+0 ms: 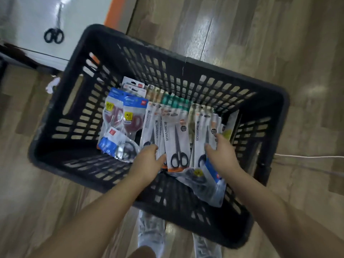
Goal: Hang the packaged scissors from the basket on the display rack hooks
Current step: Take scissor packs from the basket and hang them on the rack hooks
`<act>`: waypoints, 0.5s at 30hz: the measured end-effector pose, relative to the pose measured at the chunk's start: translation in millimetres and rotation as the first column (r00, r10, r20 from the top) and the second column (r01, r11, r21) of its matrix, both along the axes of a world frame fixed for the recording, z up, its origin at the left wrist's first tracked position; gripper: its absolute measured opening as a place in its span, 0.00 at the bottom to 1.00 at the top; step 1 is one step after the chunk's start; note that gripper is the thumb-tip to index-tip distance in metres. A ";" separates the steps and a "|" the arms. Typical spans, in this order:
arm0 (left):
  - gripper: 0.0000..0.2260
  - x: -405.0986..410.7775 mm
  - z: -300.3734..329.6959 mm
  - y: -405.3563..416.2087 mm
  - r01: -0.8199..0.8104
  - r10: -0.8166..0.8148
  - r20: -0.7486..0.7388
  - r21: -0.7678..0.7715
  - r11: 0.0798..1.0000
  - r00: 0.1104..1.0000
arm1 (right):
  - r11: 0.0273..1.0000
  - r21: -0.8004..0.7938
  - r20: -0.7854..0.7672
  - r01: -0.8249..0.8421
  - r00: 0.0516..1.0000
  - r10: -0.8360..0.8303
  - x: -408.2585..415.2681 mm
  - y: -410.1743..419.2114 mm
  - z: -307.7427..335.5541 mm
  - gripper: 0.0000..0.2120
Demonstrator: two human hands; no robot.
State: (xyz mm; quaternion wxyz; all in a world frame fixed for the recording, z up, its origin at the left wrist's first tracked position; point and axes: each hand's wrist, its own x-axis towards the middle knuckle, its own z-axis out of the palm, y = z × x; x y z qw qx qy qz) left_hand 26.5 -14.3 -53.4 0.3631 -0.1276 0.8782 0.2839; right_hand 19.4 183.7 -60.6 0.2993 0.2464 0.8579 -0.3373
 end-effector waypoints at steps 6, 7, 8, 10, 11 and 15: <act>0.21 -34.2 -77.0 35.1 -0.238 0.241 0.060 -0.053 0.970 0.969 | 0.988 0.112 -0.010 0.110 0.994 -0.110 -30.2 -2.2 -91.2 0.30; 0.24 -37.9 -86.9 39.4 -0.273 0.278 0.051 -0.084 0.958 0.959 | 0.987 0.127 -0.002 0.100 0.995 -0.101 -33.6 -2.7 -100.3 0.31; 0.26 -40.0 -95.4 43.1 -0.307 0.313 0.044 -0.113 0.945 0.949 | 0.986 0.142 -0.001 0.091 0.996 -0.092 -36.1 -2.8 -107.7 0.32; 0.29 -42.0 -107.9 48.0 -0.378 0.383 0.003 -0.155 0.913 0.924 | 0.985 0.134 0.000 0.108 0.994 -0.109 -39.9 -0.9 -115.8 0.33; 0.30 -42.8 -112.4 50.0 -0.401 0.403 -0.023 -0.172 0.900 0.915 | 0.984 0.128 0.004 0.126 0.992 -0.128 -41.2 0.6 -118.2 0.33; 0.29 -43.5 -120.4 55.1 -0.467 0.464 -0.061 -0.168 0.868 0.884 | 0.964 0.218 0.021 0.151 0.987 -0.159 -42.1 0.2 -119.2 0.38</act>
